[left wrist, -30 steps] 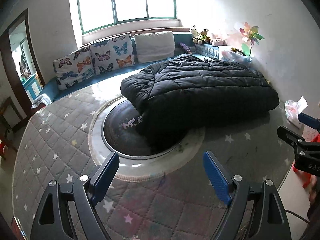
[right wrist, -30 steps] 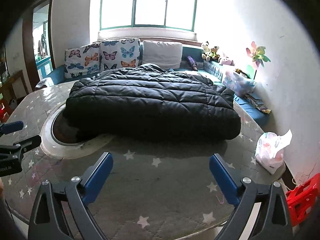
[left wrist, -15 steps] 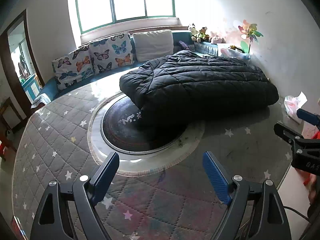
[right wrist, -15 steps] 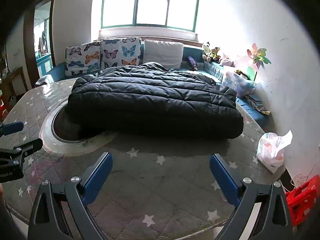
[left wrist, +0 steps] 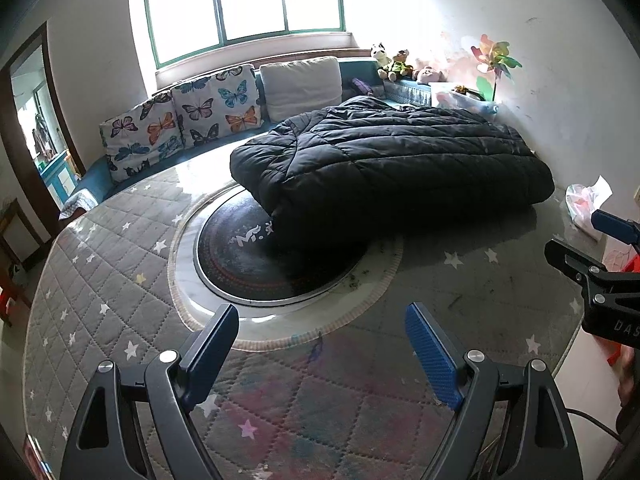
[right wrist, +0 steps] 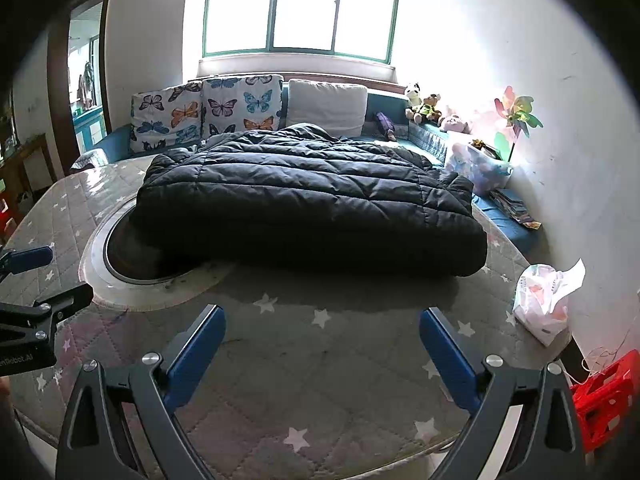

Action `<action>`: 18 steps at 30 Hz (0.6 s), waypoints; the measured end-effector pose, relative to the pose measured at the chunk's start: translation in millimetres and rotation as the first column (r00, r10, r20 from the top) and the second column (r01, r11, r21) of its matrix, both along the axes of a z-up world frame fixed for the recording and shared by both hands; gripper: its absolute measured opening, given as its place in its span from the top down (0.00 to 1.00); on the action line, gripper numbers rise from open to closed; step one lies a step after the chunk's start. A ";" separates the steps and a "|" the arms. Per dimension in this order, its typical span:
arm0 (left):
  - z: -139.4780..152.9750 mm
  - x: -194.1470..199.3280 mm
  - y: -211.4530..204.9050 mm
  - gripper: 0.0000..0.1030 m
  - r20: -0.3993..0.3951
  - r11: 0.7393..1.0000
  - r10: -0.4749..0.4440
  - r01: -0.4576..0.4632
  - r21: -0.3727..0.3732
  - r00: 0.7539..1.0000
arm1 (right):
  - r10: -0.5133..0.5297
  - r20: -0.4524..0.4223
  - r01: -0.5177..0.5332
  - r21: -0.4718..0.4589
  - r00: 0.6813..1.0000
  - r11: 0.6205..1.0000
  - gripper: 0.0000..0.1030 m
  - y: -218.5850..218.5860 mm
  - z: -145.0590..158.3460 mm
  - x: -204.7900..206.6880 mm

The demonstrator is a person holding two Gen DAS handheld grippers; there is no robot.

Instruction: Fold large clothes

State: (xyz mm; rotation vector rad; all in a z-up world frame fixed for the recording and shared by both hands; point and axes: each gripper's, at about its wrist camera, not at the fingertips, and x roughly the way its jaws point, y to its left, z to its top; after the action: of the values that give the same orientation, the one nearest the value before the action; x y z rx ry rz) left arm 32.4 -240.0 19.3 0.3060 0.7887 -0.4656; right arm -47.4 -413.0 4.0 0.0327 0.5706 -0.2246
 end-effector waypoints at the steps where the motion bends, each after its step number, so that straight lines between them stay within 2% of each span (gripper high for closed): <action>1: -0.8 -0.7 0.6 0.11 -0.001 1.000 -0.001 0.001 0.000 1.000 | -0.001 0.002 0.001 0.002 1.000 1.000 0.00 0.1 0.1 -0.3; 18: -5.6 -3.9 -1.2 0.11 -0.001 1.000 -0.011 0.011 0.008 1.000 | 0.000 0.003 0.000 0.010 1.000 1.000 0.00 3.1 0.9 -1.2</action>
State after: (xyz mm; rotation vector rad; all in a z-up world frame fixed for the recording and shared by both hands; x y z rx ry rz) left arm 28.5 -241.1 13.7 0.3175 0.7898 -0.4729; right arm -48.6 -409.9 4.9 0.0430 0.5687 -0.2220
